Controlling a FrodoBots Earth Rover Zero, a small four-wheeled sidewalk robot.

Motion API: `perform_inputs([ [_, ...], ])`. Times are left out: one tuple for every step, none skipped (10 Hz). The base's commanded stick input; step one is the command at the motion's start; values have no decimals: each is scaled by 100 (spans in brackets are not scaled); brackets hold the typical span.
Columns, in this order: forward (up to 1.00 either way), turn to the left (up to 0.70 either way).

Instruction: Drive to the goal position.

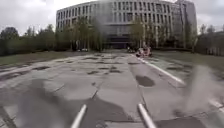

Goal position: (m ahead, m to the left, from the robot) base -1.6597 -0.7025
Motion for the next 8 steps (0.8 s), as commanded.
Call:
perform_inputs([
  [0,45],
  [0,45],
  [0,45],
  [0,45],
  [0,45],
  [0,45],
  [0,45],
  [0,45],
])
